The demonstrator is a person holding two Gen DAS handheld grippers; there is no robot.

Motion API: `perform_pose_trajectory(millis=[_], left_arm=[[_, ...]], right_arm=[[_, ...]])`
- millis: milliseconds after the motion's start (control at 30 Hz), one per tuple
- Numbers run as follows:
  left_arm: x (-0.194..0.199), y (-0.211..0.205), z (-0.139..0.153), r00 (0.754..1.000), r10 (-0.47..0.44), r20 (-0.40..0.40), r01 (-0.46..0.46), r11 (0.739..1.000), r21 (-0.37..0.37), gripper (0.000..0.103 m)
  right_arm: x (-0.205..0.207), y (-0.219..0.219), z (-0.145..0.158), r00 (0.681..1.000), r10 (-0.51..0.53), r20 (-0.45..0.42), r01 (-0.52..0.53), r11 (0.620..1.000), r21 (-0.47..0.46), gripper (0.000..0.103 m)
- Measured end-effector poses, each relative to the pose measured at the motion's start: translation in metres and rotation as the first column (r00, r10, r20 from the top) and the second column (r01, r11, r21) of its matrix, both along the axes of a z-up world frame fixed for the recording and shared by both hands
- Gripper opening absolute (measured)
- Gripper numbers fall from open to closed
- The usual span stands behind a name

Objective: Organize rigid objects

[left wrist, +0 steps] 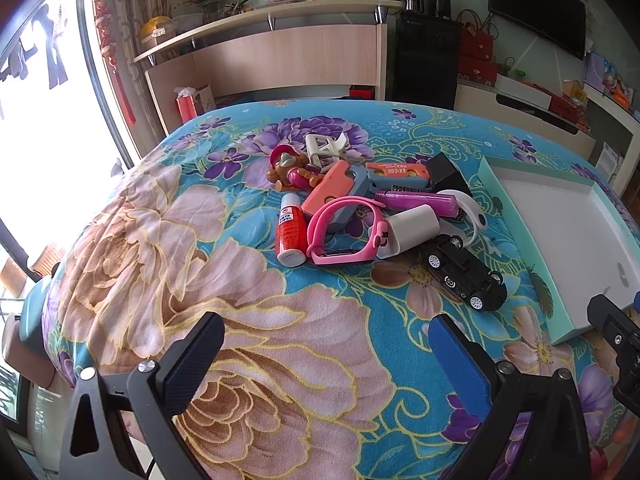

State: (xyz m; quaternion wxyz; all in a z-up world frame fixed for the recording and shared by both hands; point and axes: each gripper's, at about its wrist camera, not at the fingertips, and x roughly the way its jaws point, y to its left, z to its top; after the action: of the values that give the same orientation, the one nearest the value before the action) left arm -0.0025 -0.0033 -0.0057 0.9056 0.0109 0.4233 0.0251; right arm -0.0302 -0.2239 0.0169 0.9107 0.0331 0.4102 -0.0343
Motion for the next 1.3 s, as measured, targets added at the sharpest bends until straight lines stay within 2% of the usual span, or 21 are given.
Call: perform_pose_trajectory(millis=[600,1300], left_arm=[[-0.0006,-0.0029,0.0009,1.000,-0.007,0.003,0.007,1.000,0.011,0.103],[-0.0007,-0.0046,0.0018,1.000,-0.010,0.005,0.010,1.000,0.018,0.103]], right_arm=[[-0.0013,-0.0036,-0.0022,0.999,-0.040,-0.028,0.039,0.999,-0.018,0.103],[-0.0014,-0.0017,-0.0003,0.999,-0.030,-0.026,0.029,0.999,-0.021,0.103]])
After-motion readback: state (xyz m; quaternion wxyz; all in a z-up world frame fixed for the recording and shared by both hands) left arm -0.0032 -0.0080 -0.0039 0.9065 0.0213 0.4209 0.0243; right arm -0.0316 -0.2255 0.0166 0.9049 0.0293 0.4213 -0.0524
